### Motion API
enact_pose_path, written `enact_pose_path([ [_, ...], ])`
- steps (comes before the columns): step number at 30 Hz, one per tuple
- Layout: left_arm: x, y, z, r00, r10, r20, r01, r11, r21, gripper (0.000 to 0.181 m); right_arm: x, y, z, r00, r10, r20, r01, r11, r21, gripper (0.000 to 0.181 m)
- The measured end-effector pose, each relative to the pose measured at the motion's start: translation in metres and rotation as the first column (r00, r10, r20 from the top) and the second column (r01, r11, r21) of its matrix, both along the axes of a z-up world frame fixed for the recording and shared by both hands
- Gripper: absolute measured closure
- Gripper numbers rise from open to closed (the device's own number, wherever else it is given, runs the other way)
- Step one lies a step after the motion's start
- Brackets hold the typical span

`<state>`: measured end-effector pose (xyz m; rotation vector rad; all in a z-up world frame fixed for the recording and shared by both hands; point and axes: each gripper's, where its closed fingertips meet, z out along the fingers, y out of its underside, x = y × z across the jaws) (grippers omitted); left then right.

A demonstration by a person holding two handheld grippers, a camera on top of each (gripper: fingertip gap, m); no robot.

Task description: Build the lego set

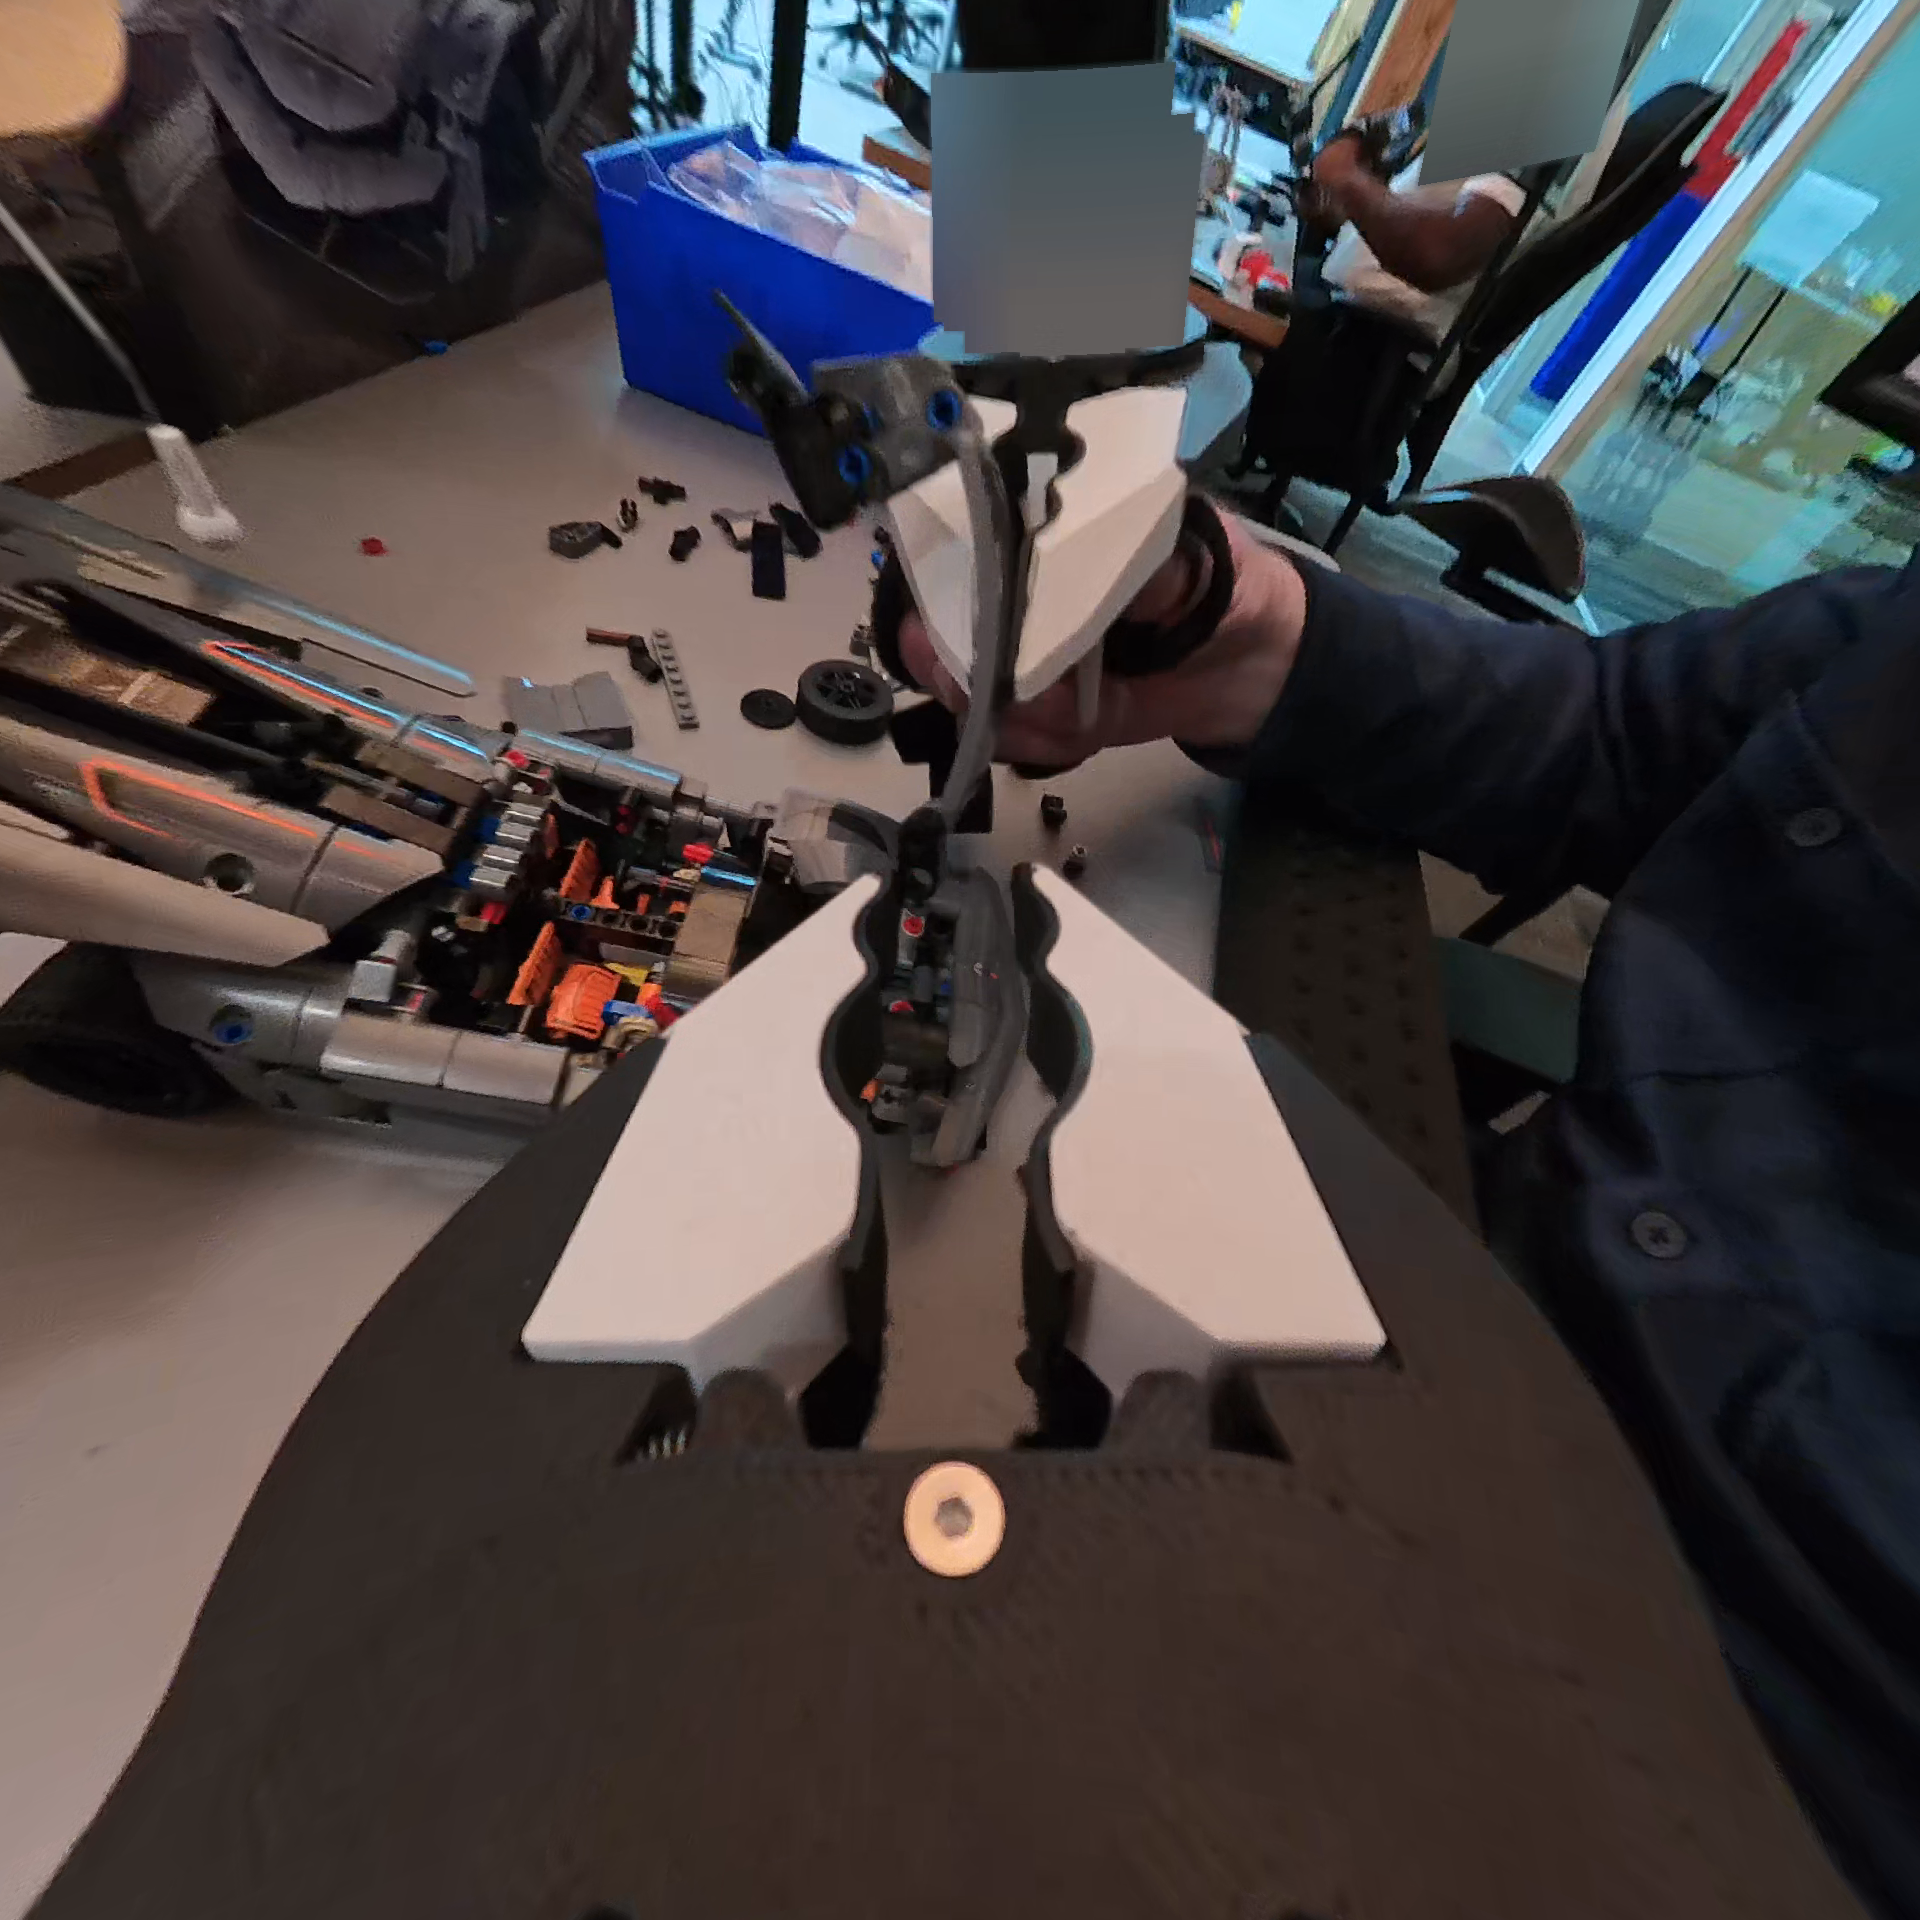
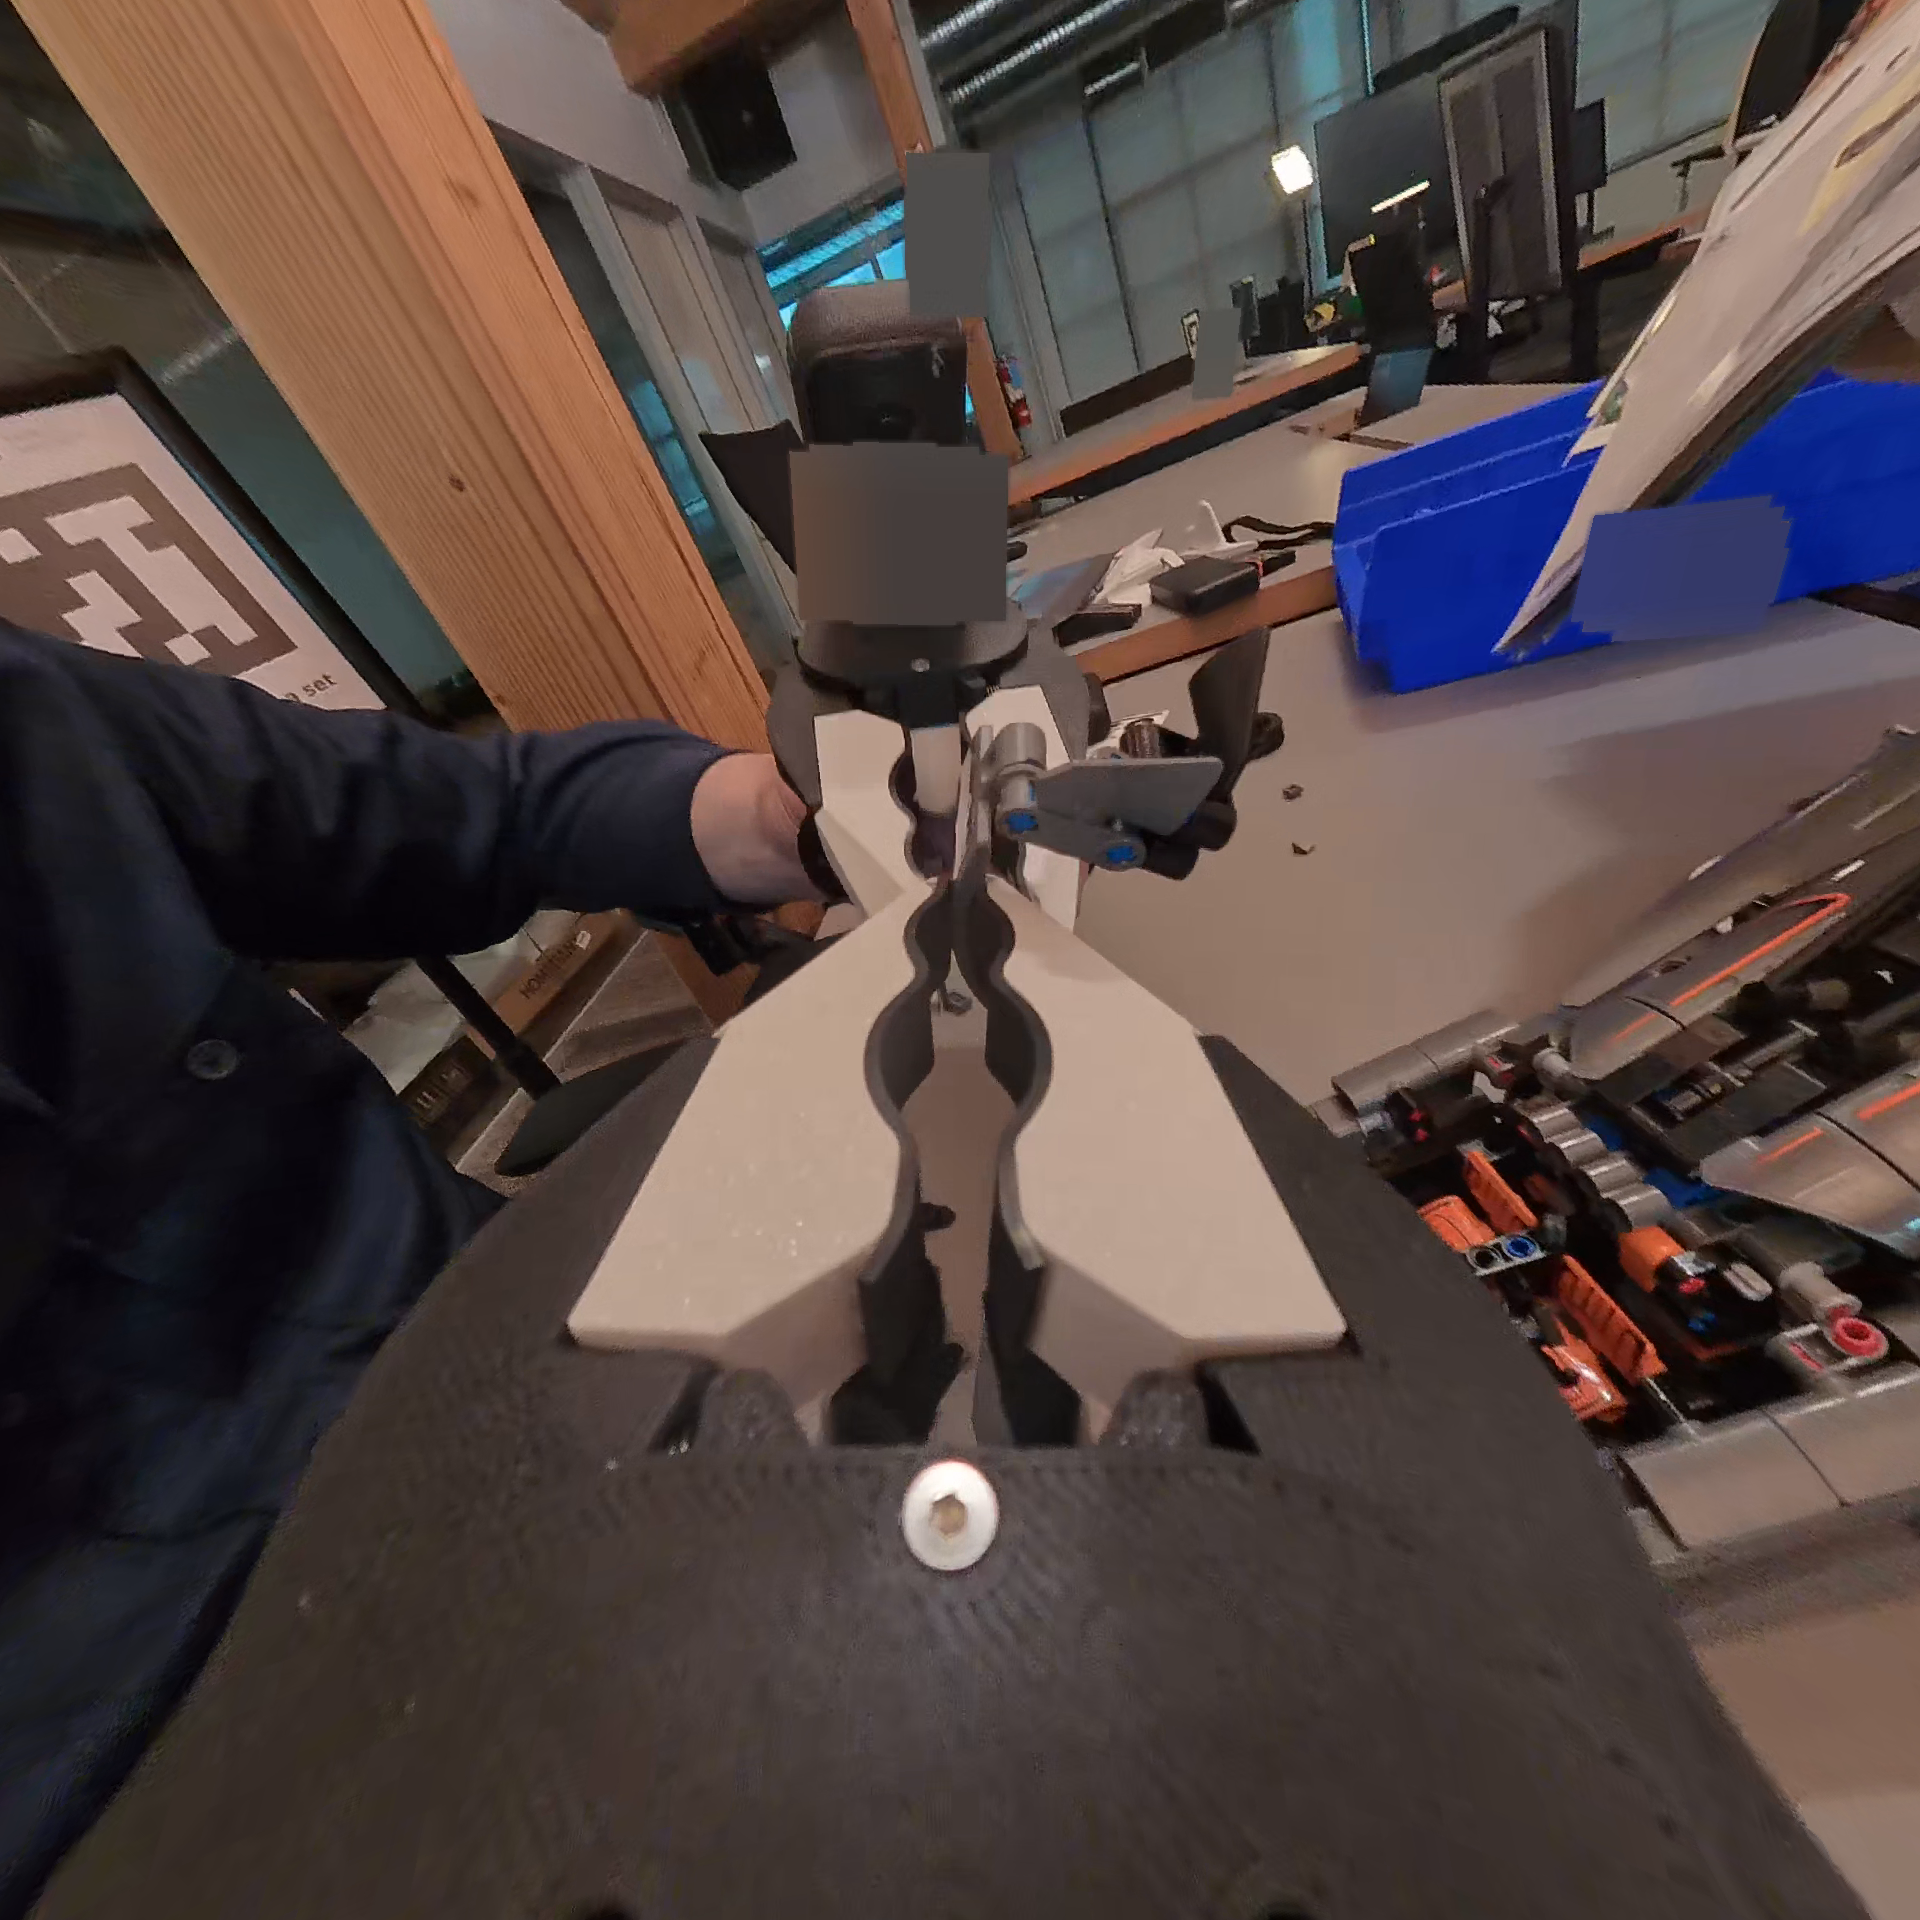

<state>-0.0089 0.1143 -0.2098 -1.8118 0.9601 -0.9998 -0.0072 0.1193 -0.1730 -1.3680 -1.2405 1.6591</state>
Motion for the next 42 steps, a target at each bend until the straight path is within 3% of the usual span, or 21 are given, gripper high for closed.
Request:
enact_pose_path([
  [6, 0.001, -0.002, 0.0, 1.0, -0.007, -0.016, 0.008, 1.0, 0.023, 0.177, 0.0, -0.008, 0.006, 0.999, 0.029, -0.038, -0.028, 1.0, 0.013, 0.181],
  [11, -0.001, -0.002, 0.005, 0.999, -0.004, -0.035, 0.006, 0.998, 0.06, 0.177, 0.002, -0.008, 0.007, 0.999, 0.033, -0.039, -0.032, 0.999, 0.013, 0.18],
  [13, -0.003, 0.0, 0.004, 0.997, 0.011, -0.08, -0.004, 0.997, 0.08, 0.178, 0.006, -0.004, 0.005, 0.999, 0.03, -0.025, -0.03, 0.999, 0.016, 0.17],
  [19, -0.018, 0.003, 0.004, 0.968, 0.06, -0.245, -0.012, 0.981, 0.194, 0.178, 0.031, 0.03, 0.015, 0.994, -0.112, -0.016, 0.113, 0.992, 0.055, 0.156],
  [22, -0.025, 0.007, -0.001, 0.941, 0.1, -0.324, -0.035, 0.979, 0.199, 0.178, 0.034, 0.032, 0.017, 0.98, -0.198, 0.007, 0.191, 0.956, 0.222, 0.156],
  [25, -0.022, 0.0, -0.006, 0.927, 0.06, -0.37, 0.006, 0.985, 0.174, 0.178, 0.024, 0.017, 0.009, 0.973, -0.226, 0.054, 0.181, 0.883, 0.432, 0.156],
  [29, -0.025, -0.002, -0.016, 0.855, 0.088, -0.51, 0.047, 0.968, 0.247, 0.178, 0.004, -0.009, -0.016, 0.963, -0.232, 0.138, 0.079, 0.729, 0.68, 0.16],
  [32, -0.021, -0.006, -0.016, 0.822, 0.096, -0.561, 0.082, 0.955, 0.285, 0.178, -0.004, -0.012, -0.041, 0.937, -0.261, 0.232, -0.002, 0.661, 0.751, 0.163],
  [34, -0.022, -0.004, -0.016, 0.802, 0.127, -0.584, 0.083, 0.944, 0.319, 0.178, -0.005, -0.011, -0.051, 0.922, -0.284, 0.264, -0.03, 0.626, 0.779, 0.173],
  [36, -0.021, -0.006, -0.015, 0.798, 0.125, -0.589, 0.094, 0.94, 0.328, 0.179, -0.006, -0.01, -0.054, 0.914, -0.299, 0.273, -0.036, 0.613, 0.79, 0.179],
  [40, -0.019, -0.006, -0.014, 0.811, 0.116, -0.574, 0.095, 0.941, 0.324, 0.179, -0.011, -0.013, -0.057, 0.92, -0.271, 0.282, -0.034, 0.664, 0.747, 0.165],
  [42, -0.018, -0.006, -0.014, 0.813, 0.111, -0.571, 0.096, 0.942, 0.321, 0.179, -0.014, -0.015, -0.061, 0.919, -0.259, 0.297, -0.04, 0.69, 0.723, 0.169],
])
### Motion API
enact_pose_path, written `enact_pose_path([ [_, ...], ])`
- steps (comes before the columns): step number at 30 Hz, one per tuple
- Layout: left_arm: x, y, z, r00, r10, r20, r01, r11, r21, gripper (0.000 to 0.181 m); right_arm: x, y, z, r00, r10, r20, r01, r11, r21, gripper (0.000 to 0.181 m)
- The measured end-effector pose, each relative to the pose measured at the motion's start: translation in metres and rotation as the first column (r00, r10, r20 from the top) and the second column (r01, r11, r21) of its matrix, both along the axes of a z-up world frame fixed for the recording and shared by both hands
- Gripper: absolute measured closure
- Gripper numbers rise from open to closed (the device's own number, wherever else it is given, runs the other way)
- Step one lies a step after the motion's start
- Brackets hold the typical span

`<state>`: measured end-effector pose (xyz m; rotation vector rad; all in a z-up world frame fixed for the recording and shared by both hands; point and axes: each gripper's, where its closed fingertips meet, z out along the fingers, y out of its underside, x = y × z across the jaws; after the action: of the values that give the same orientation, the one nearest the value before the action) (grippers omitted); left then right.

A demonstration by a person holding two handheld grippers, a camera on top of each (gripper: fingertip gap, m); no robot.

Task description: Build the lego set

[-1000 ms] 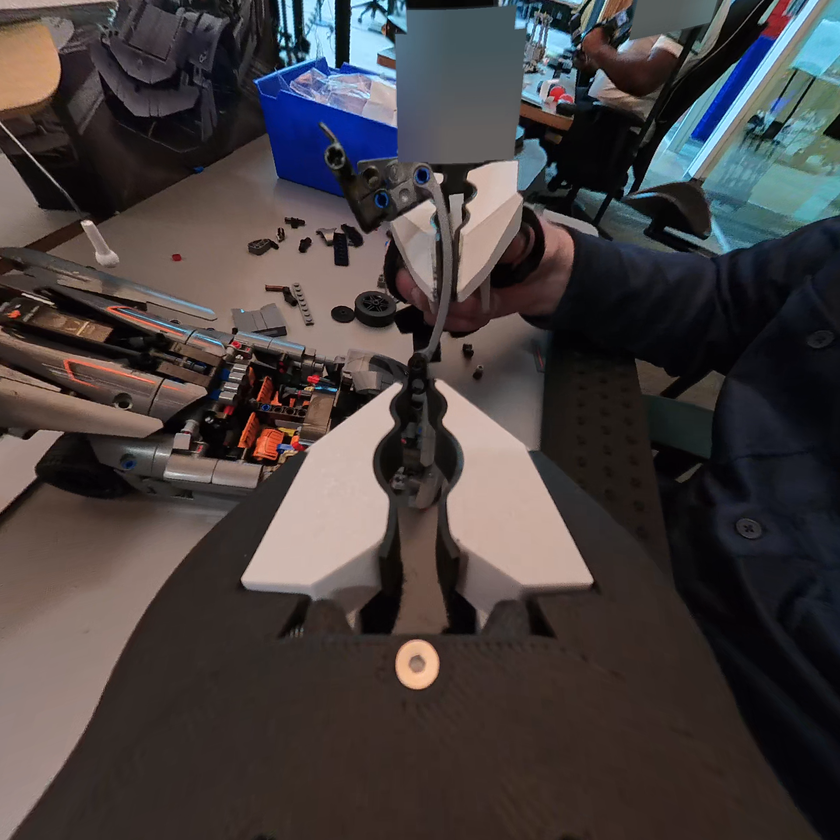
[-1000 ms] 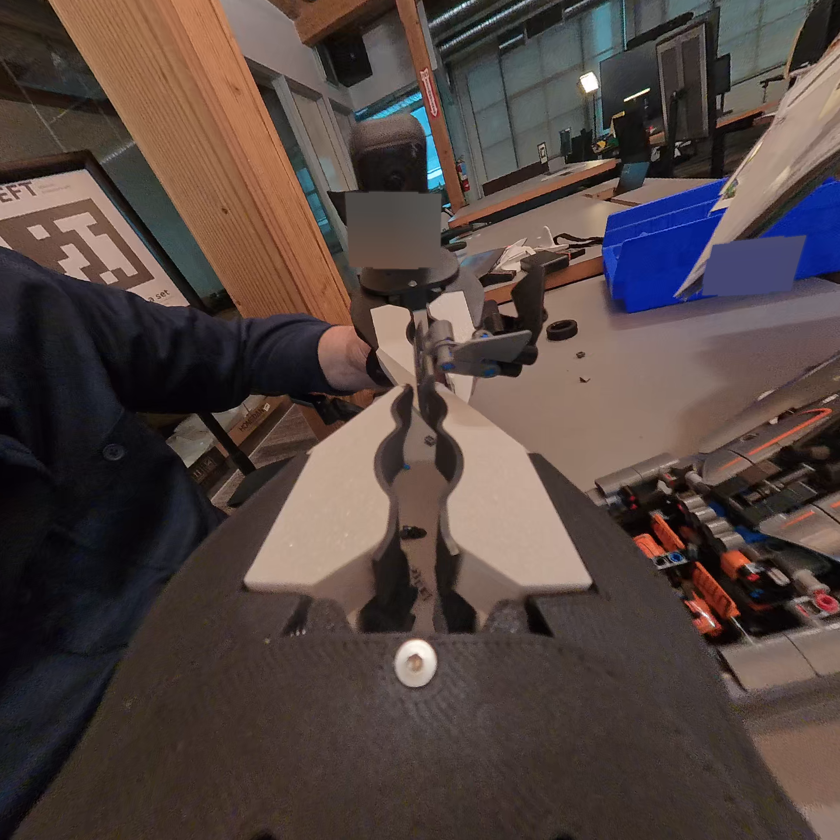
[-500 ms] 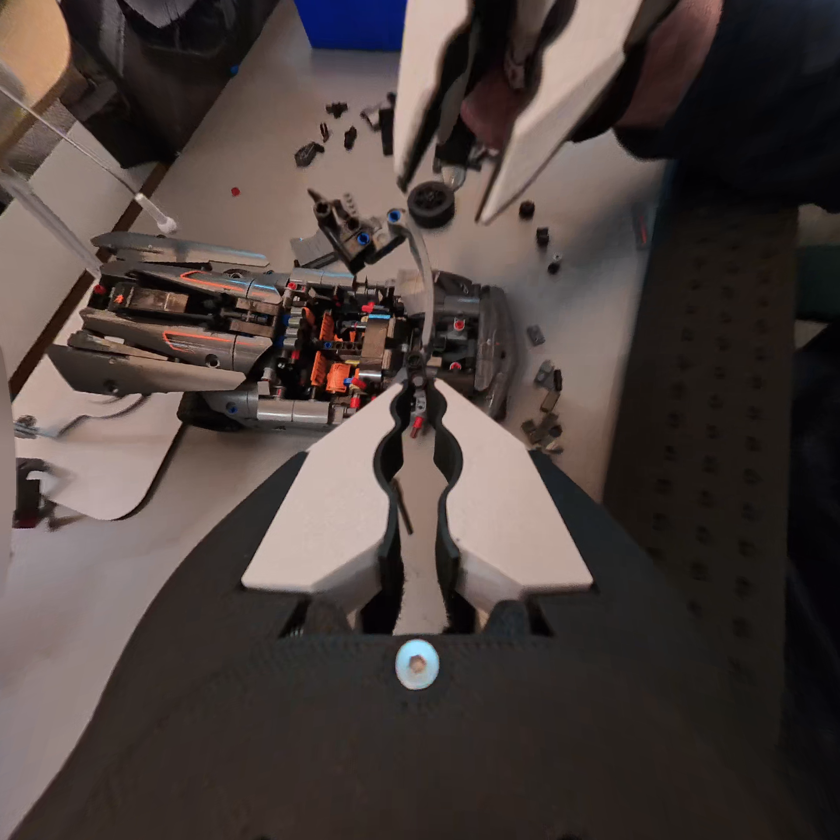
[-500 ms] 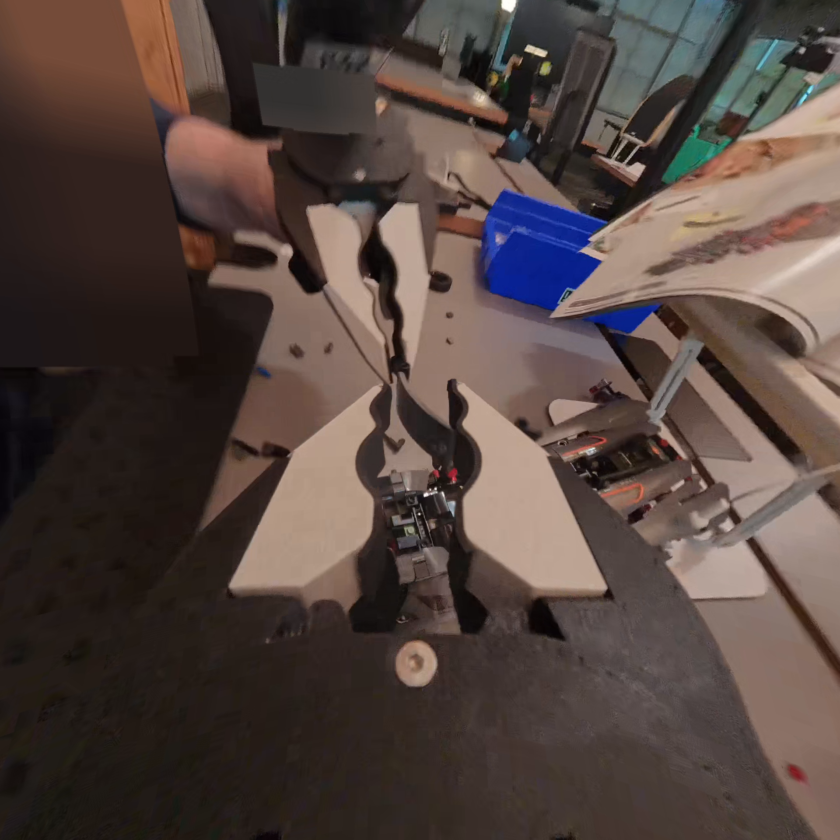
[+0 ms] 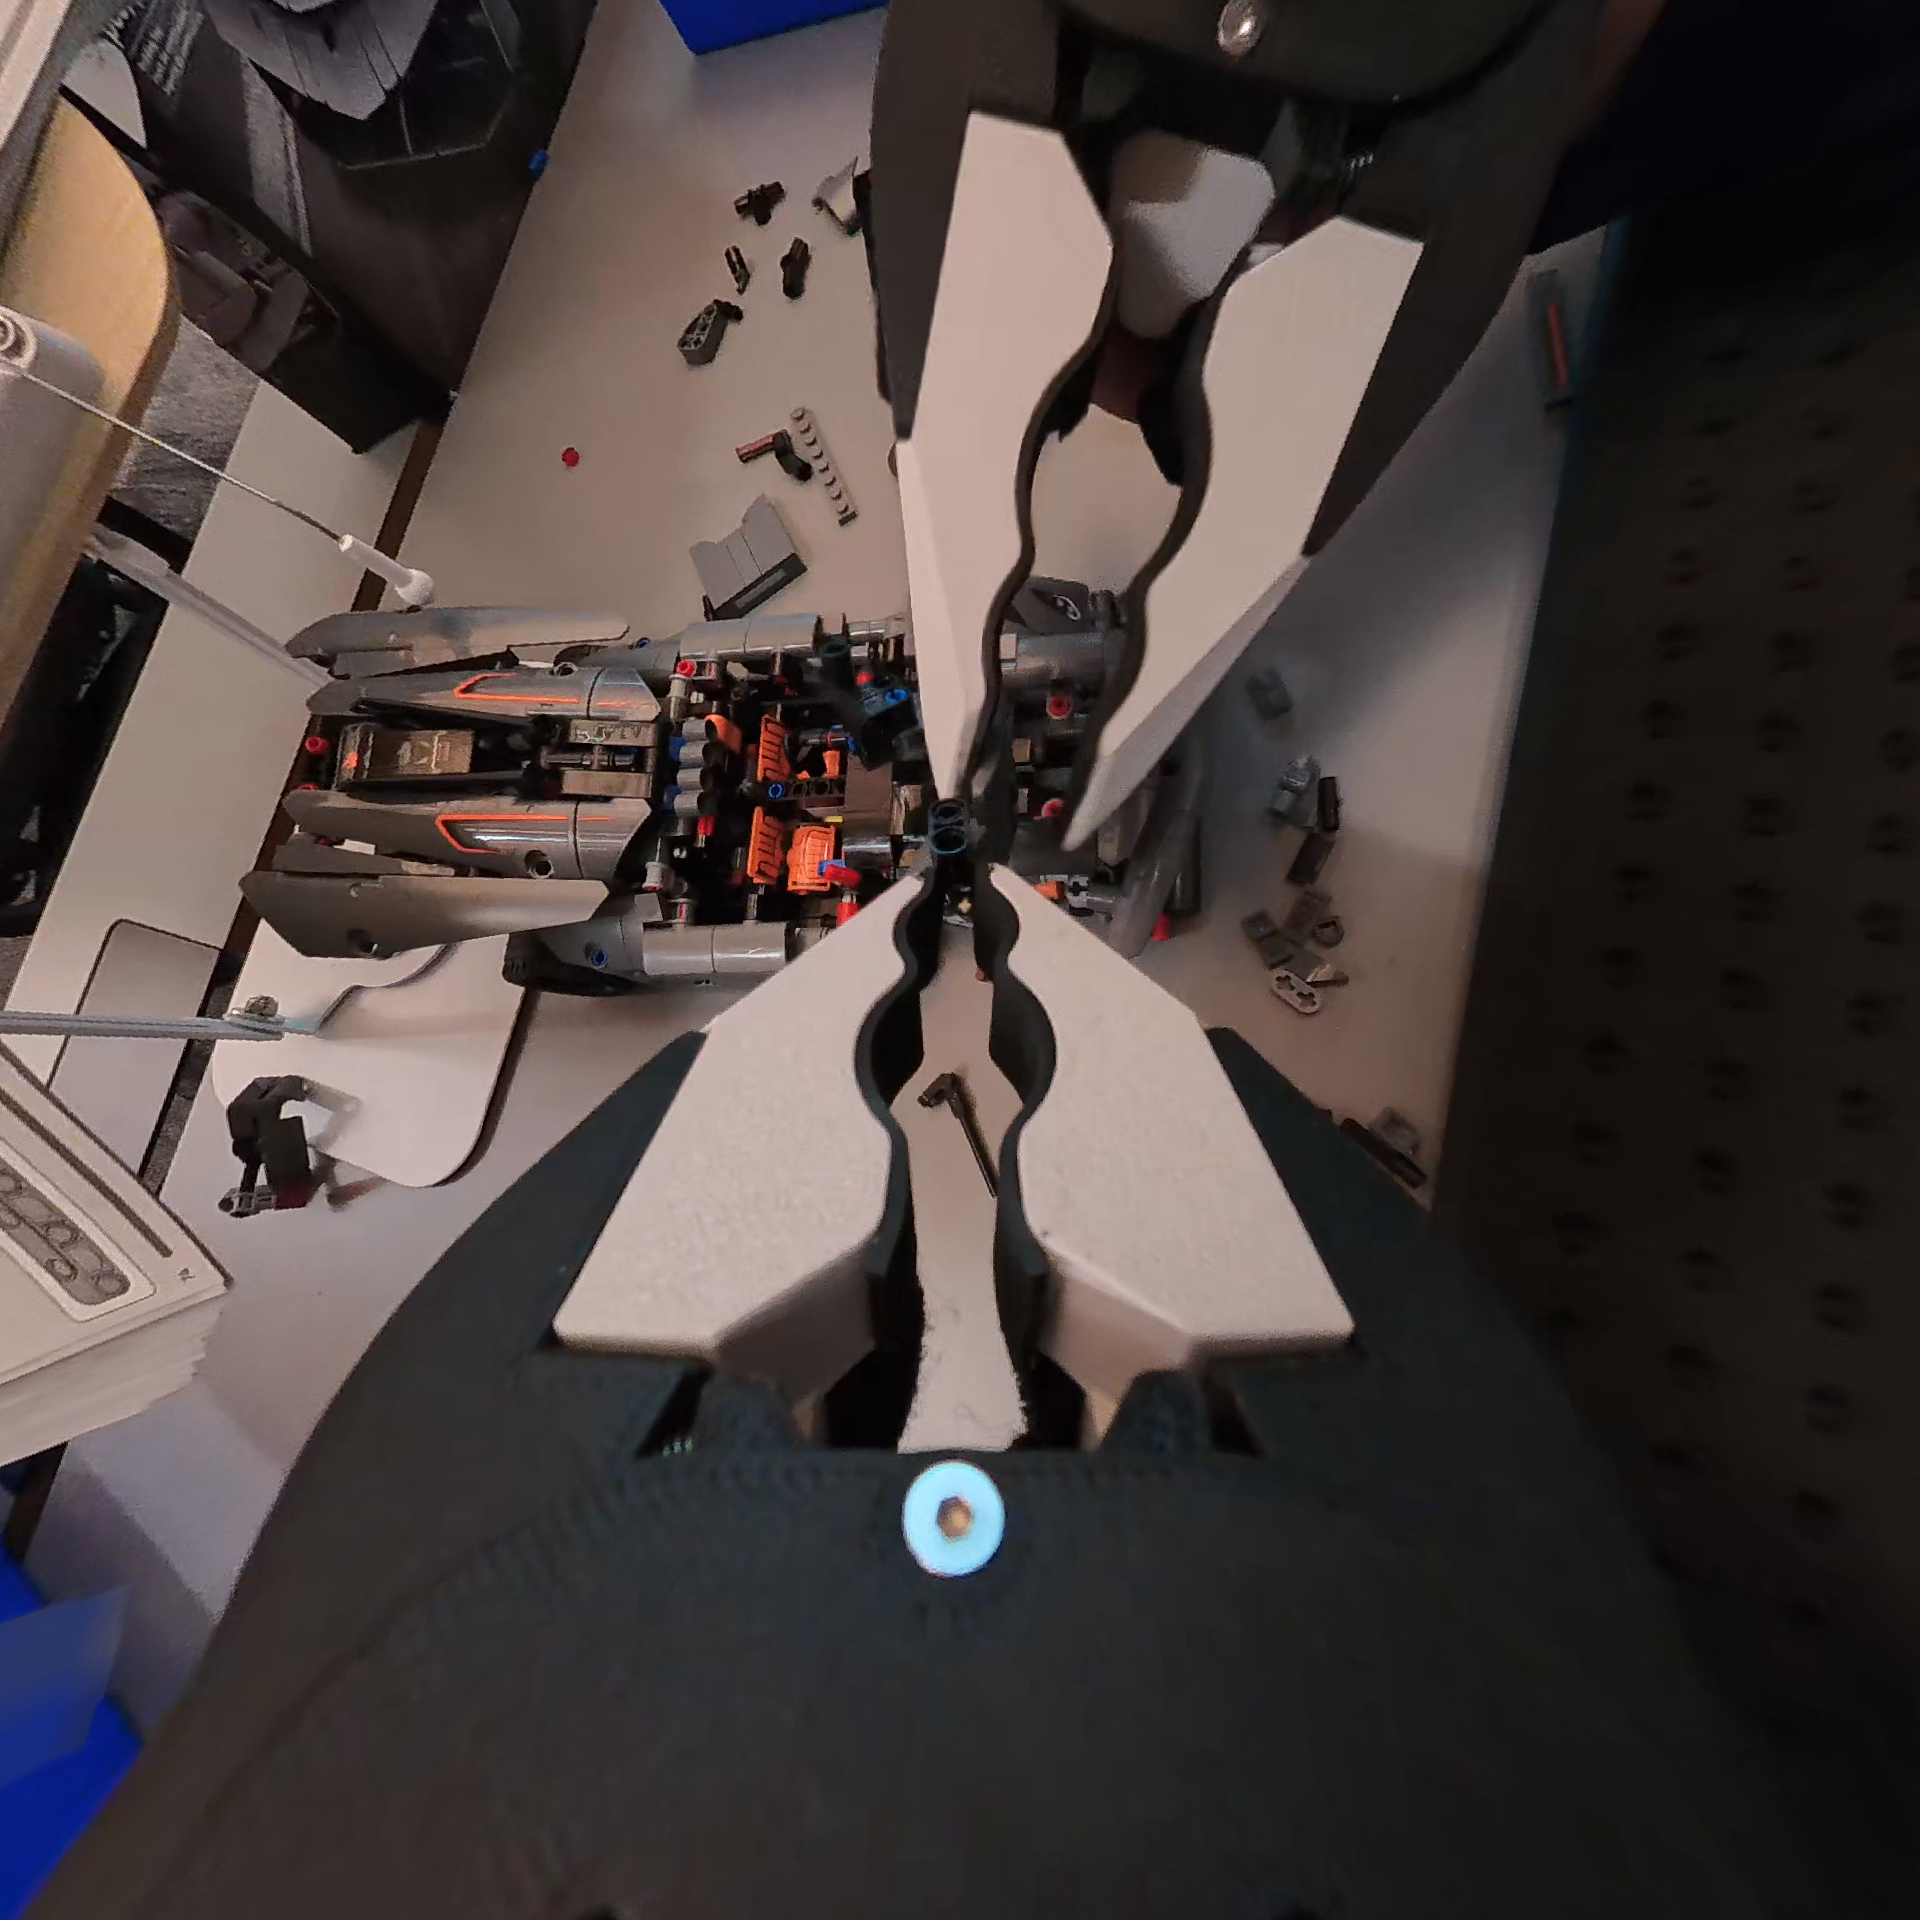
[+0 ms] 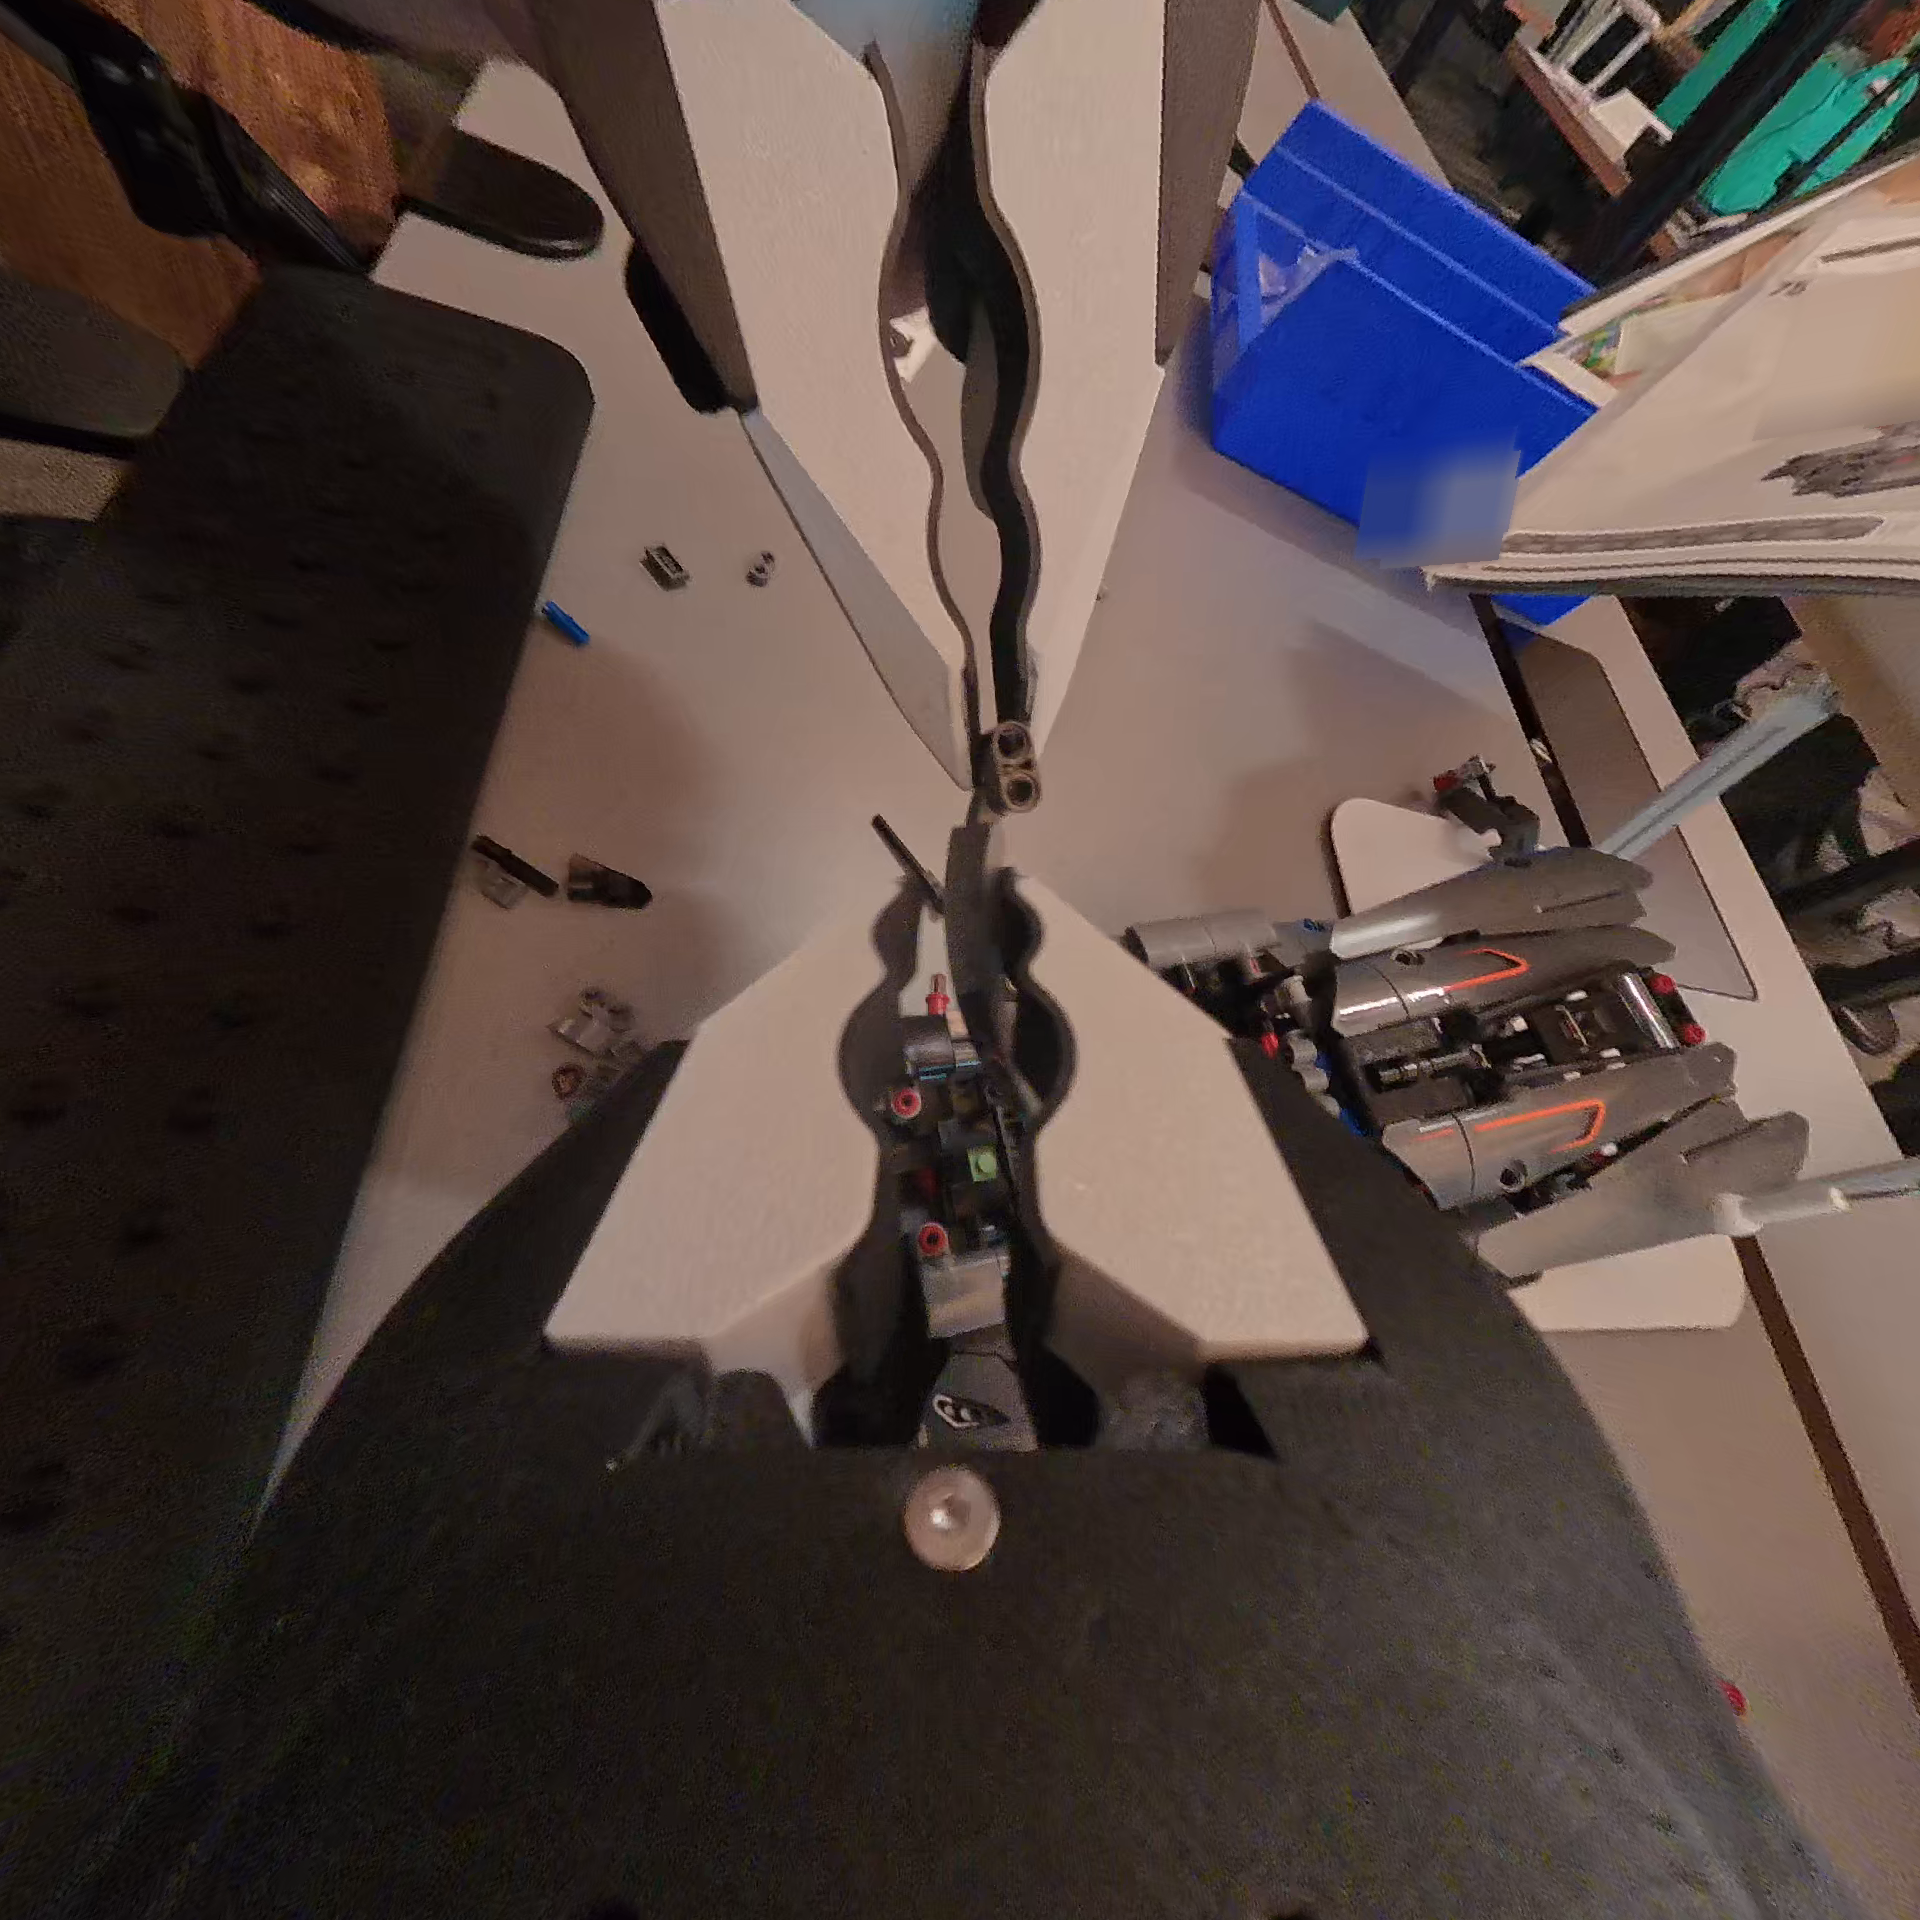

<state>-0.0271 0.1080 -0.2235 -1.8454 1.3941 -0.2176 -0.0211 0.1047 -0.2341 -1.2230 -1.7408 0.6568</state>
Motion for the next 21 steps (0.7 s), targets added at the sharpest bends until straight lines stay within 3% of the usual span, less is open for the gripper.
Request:
enact_pose_path([
  [1, 0.0, -0.001, -0.001, 1.0, -0.006, -0.005, 0.006, 1.0, 0.001, 0.178, 0.0, 0.001, -0.002, 1.0, -0.007, 0.01, 0.007, 1.0, 0.009, 0.177],
  [5, 0.002, 0.001, 0.002, 1.0, -0.008, -0.005, 0.008, 0.999, 0.051, 0.179, 0.001, 0.002, 0.0, 1.0, -0.012, -0.002, 0.011, 0.999, -0.049, 0.181],
  [9, 0.006, -0.003, 0.013, 0.99, -0.024, 0.14, 0.028, 0.999, -0.022, 0.176, 0.004, -0.001, 0.01, 0.998, 0.023, -0.059, -0.031, 0.991, -0.13, 0.181],
  [21, 0.014, -0.02, 0.018, 0.951, -0.125, 0.284, 0.161, 0.981, -0.108, 0.176, 0.009, -0.017, 0.011, 0.993, 0.109, -0.039, -0.112, 0.99, -0.08, 0.181],
])
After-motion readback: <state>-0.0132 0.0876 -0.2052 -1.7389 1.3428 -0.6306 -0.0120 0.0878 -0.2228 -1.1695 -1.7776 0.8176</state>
